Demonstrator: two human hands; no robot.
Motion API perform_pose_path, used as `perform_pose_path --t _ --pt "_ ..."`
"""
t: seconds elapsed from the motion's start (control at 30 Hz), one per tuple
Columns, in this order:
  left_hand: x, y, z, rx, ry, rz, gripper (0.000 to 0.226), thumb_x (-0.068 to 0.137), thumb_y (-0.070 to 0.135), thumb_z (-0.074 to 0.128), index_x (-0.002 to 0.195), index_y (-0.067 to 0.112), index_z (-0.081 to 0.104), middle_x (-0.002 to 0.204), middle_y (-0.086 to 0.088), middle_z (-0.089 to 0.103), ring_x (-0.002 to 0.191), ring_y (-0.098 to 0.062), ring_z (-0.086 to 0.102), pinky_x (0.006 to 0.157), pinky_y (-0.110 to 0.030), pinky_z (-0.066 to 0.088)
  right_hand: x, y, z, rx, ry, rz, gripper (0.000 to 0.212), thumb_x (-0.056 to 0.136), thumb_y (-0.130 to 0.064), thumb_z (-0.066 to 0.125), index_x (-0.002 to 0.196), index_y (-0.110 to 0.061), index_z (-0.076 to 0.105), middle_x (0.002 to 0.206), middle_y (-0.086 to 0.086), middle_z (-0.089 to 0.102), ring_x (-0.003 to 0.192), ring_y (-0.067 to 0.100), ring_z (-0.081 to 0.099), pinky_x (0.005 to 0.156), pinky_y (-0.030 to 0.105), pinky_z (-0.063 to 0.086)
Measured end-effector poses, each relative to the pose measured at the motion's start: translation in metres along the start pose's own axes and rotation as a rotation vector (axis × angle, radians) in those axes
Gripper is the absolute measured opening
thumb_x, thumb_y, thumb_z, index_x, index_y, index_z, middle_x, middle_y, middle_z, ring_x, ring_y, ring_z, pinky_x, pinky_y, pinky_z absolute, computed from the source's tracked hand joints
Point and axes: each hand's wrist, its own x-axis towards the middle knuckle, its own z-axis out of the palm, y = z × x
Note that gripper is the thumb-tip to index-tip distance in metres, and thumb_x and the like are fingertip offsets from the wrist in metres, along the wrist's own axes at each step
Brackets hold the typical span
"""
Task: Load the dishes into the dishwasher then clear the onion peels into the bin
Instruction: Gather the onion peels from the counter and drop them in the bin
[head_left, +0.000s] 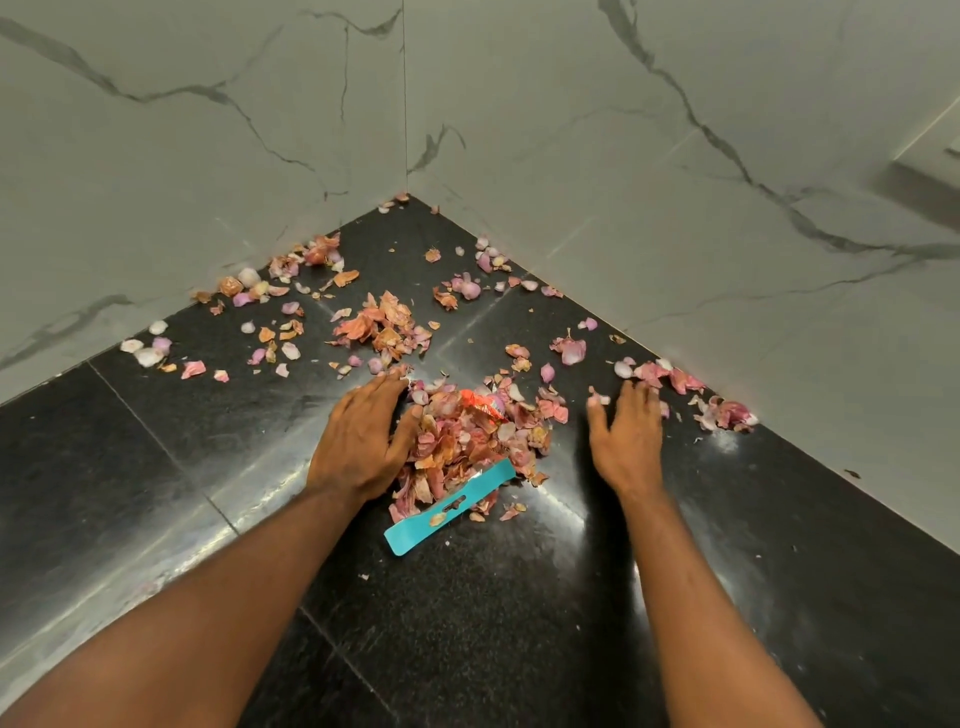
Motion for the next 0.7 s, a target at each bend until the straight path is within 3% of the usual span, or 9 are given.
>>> perform_pose_path --t 0.07,0.13,0.2,0.27,0.37,0.47,0.53,0.63,0.7 --pt "-0.001 0.000 0.000 0.002 -0.001 -0.003 0.069 0.105 0.067 0.018 0.158 0.027 0.035 0.164 -0.005 0.040 0.152 -0.021 0.034 0.126 -0.049 0.024 -0.019 -0.012 0.006 0.108 -0.101 -0.112 0.063 0.109 -0.047 0.041 0.164 -0.021 0.025 0.170 0.001 0.024 0.157 0.020 0.020 0.127 0.045 0.018" --pt "-0.001 0.000 0.000 0.000 -0.003 -0.002 0.069 0.104 0.067 0.018 0.158 0.027 0.035 0.164 -0.005 0.039 0.153 -0.021 0.033 0.126 -0.048 0.023 -0.039 -0.031 0.006 0.340 -0.187 -0.231 0.050 0.110 -0.037 0.047 0.159 -0.029 0.039 0.155 -0.011 0.044 0.140 0.006 0.045 0.118 0.033 0.035" --pt "-0.001 0.000 0.000 0.000 -0.002 -0.003 0.069 0.104 0.067 0.018 0.158 0.027 0.035 0.164 -0.006 0.039 0.153 -0.022 0.033 0.126 -0.048 0.022 -0.050 -0.038 0.005 0.425 -0.078 -0.389 0.039 0.107 -0.022 0.055 0.145 -0.025 0.059 0.137 -0.012 0.061 0.120 -0.002 0.060 0.105 0.028 0.052" --pt "-0.002 0.000 0.000 0.000 -0.001 -0.008 0.070 0.104 0.067 0.017 0.158 0.027 0.035 0.164 -0.006 0.039 0.152 -0.023 0.034 0.126 -0.048 0.022 -0.045 -0.031 0.006 0.393 0.159 -0.455 0.033 0.100 -0.010 0.058 0.130 -0.018 0.071 0.129 -0.006 0.069 0.120 0.004 0.063 0.104 0.033 0.055" --pt "-0.001 0.001 -0.001 0.005 -0.007 -0.008 0.072 0.103 0.068 0.016 0.158 0.026 0.035 0.164 -0.007 0.040 0.152 -0.023 0.035 0.125 -0.049 0.023 -0.019 -0.010 -0.003 0.248 0.294 -0.201 0.041 0.101 -0.020 0.058 0.143 -0.017 0.060 0.151 0.006 0.055 0.145 0.021 0.045 0.121 0.049 0.038" --pt "-0.001 -0.001 0.000 0.010 -0.007 -0.002 0.073 0.103 0.069 0.015 0.157 0.025 0.036 0.163 -0.007 0.041 0.151 -0.024 0.037 0.125 -0.051 0.026 -0.002 0.013 -0.010 -0.038 0.020 0.130 0.076 0.106 -0.055 0.042 0.165 -0.012 0.019 0.173 0.015 0.007 0.161 0.031 0.006 0.130 0.051 0.007" --pt "0.000 -0.002 0.001 0.017 -0.004 0.003 0.073 0.103 0.069 0.015 0.157 0.025 0.037 0.161 -0.008 0.043 0.150 -0.025 0.038 0.124 -0.051 0.028 -0.011 0.015 -0.006 -0.074 -0.127 0.007 0.074 0.108 -0.057 0.031 0.166 -0.014 0.011 0.173 0.011 0.001 0.161 0.027 0.000 0.129 0.046 0.000" --pt "0.003 -0.002 0.003 0.016 -0.004 0.011 0.071 0.103 0.068 0.015 0.156 0.026 0.037 0.160 -0.008 0.046 0.147 -0.024 0.041 0.122 -0.052 0.031 -0.034 0.005 -0.007 0.275 -0.298 -0.265 0.047 0.112 -0.041 0.038 0.158 -0.029 0.042 0.164 -0.006 0.037 0.154 0.010 0.029 0.128 0.039 0.023" --pt "0.003 -0.002 0.004 0.016 -0.009 0.010 0.072 0.103 0.069 0.015 0.157 0.026 0.036 0.160 -0.007 0.045 0.147 -0.024 0.041 0.122 -0.053 0.031 -0.039 0.004 -0.015 0.531 -0.207 -0.226 0.035 0.111 -0.037 0.045 0.140 -0.031 0.063 0.141 -0.013 0.063 0.131 -0.003 0.054 0.111 0.028 0.045"
